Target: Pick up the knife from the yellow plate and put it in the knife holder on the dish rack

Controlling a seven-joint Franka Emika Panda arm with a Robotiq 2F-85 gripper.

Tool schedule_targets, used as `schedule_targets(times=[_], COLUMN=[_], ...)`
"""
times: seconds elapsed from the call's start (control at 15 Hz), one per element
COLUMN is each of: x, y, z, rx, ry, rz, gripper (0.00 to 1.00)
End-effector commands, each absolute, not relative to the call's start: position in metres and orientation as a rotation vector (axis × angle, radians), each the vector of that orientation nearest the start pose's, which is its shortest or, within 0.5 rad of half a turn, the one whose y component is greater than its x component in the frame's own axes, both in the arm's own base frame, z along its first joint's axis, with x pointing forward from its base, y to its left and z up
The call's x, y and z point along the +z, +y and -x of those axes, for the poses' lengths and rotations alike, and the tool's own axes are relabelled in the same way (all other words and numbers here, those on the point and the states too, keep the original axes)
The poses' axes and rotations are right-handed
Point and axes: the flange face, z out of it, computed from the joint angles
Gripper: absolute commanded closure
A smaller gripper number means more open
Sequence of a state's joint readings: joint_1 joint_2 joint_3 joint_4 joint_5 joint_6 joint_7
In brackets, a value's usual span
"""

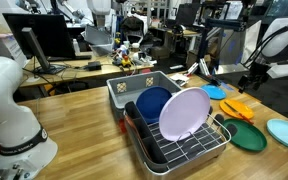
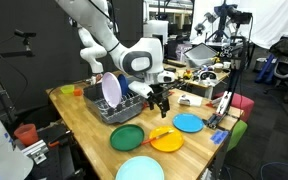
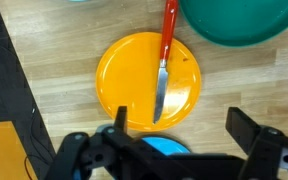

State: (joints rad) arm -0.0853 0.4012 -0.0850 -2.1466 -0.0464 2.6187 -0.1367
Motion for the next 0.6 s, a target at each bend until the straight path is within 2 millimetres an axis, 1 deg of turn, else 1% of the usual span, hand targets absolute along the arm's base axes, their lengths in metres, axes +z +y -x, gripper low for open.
schedule_targets(times=[0.0,0.13,0.2,0.33,0.53], x=[0.22,0.208,0.198,0.176,0.141], y=[-0.097,-0.095,-0.096,-0.098,-0.108], z=[-0.57,-0.572,-0.572,-0.571,-0.58], rx=[-0.098,-0.018,0.031,0.119,0.169], ry=[-0.021,-0.025,-0.025,-0.03,-0.034], rz=[3.208,3.19,3.186,3.175,3.147], gripper=[0.0,0.0,0.0,0.0,0.0])
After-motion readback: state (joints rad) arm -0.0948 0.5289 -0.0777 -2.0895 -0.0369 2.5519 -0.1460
